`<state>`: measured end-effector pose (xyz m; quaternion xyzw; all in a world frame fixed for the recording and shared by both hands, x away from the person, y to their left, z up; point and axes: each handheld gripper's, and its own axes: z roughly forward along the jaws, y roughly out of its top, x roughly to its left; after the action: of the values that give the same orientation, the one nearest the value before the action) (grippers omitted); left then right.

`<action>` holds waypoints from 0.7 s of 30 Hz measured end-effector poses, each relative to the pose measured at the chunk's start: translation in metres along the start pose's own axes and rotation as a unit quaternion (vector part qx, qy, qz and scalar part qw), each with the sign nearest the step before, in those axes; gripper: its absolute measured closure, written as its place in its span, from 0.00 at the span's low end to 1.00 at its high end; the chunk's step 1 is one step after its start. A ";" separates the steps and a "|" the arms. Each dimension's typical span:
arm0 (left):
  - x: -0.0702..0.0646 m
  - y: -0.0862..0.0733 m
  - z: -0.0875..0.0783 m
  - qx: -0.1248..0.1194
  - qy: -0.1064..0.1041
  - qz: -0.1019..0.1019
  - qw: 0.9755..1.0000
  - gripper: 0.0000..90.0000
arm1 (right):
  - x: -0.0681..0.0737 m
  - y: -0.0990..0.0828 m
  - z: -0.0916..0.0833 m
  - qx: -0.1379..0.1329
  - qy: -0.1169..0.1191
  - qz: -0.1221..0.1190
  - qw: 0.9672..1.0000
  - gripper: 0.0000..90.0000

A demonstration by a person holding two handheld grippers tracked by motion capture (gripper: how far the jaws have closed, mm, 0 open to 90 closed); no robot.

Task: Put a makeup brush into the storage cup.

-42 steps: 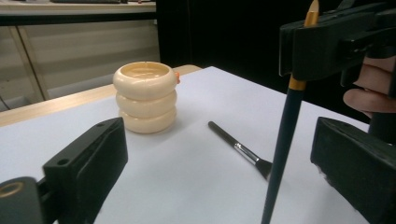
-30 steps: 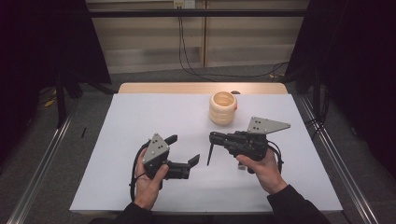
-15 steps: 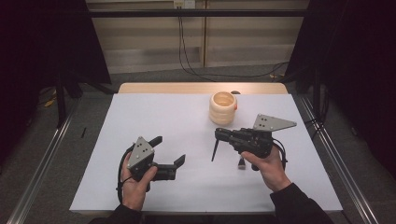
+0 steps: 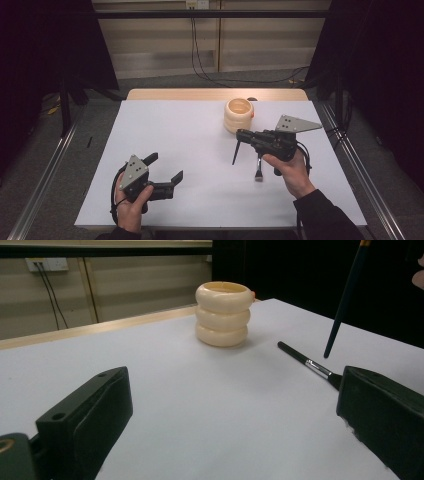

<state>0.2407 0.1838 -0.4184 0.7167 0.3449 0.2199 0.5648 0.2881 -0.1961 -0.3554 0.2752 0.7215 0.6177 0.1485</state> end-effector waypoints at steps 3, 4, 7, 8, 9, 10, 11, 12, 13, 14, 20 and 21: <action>0.002 -0.005 -0.002 -0.002 0.005 0.010 1.000 0.01 | -0.005 0.004 -0.003 -0.005 -0.004 0.003 1.000 0.94; 0.003 -0.006 -0.002 -0.003 0.000 0.009 1.000 0.02 | -0.006 0.006 -0.004 -0.003 -0.007 -0.001 1.000 0.94; 0.004 -0.010 -0.003 -0.006 0.006 0.002 1.000 0.02 | -0.011 0.014 -0.007 -0.008 -0.015 -0.010 1.000 0.94; 0.004 -0.010 -0.003 -0.006 0.006 0.002 1.000 0.02 | -0.011 0.014 -0.007 -0.008 -0.015 -0.010 1.000 0.94; 0.006 -0.011 -0.004 -0.009 0.005 -0.001 1.000 0.02 | -0.015 0.018 -0.009 -0.004 -0.021 -0.017 1.000 0.94; 0.007 -0.012 -0.005 -0.009 0.008 -0.002 1.000 0.01 | -0.017 0.019 -0.008 -0.002 -0.021 -0.020 1.000 0.94; 0.009 -0.014 -0.005 -0.008 0.007 -0.005 1.000 0.01 | -0.019 0.020 -0.009 -0.003 -0.021 -0.016 1.000 0.94; 0.009 -0.014 -0.005 -0.008 0.007 -0.005 1.000 0.01 | -0.019 0.020 -0.009 -0.003 -0.021 -0.016 1.000 0.94; 0.010 -0.015 -0.005 -0.007 0.006 -0.011 1.000 0.01 | -0.023 0.023 -0.009 -0.001 -0.027 -0.020 0.999 0.94; 0.010 -0.015 -0.005 -0.007 0.006 -0.011 1.000 0.01 | -0.023 0.023 -0.009 -0.001 -0.027 -0.020 0.999 0.94; 0.011 -0.016 -0.011 -0.011 0.008 -0.006 1.000 0.01 | -0.037 0.031 -0.010 0.004 -0.043 -0.020 0.999 0.94; 0.010 -0.016 -0.012 -0.010 0.009 -0.004 1.000 0.01 | -0.039 0.032 -0.010 0.004 -0.045 -0.019 0.999 0.94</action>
<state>0.2353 0.2009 -0.4317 0.7081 0.3504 0.2272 0.5695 0.3204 -0.2242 -0.3272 0.2900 0.7215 0.5990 0.1914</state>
